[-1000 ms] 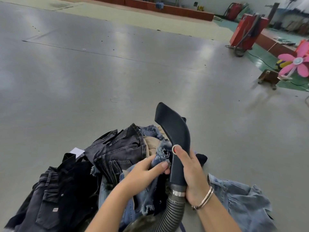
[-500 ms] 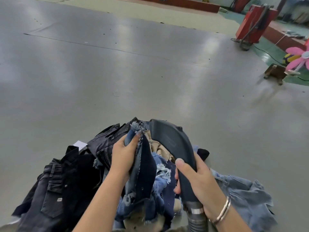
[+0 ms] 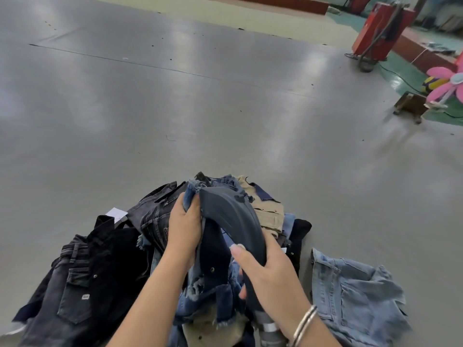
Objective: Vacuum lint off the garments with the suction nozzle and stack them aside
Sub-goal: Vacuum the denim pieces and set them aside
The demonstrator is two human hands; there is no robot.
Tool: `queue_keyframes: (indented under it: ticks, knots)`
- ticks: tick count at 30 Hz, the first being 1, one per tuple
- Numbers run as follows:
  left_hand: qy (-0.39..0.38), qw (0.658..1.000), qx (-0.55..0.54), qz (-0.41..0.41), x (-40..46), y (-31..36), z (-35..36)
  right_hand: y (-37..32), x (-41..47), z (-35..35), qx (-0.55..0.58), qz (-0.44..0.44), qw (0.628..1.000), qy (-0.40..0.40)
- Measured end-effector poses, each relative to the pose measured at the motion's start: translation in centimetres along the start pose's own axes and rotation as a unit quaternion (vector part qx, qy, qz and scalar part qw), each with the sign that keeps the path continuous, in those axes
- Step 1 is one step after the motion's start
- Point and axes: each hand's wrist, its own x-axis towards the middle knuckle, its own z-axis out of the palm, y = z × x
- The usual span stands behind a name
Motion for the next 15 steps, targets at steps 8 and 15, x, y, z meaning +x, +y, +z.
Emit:
queue_keyframes:
  ticks: [8,15]
  knots:
    - [-0.034,0.998,0.060,0.005,-0.2,-1.2,0.3,-2.7,3.0,-2.8,0.078,-0.005,0.996,0.046]
    - [0.037,0.998,0.047,-0.014,0.1,-0.4,0.0,0.0,-0.7,-2.1,0.033,0.024,0.997,-0.068]
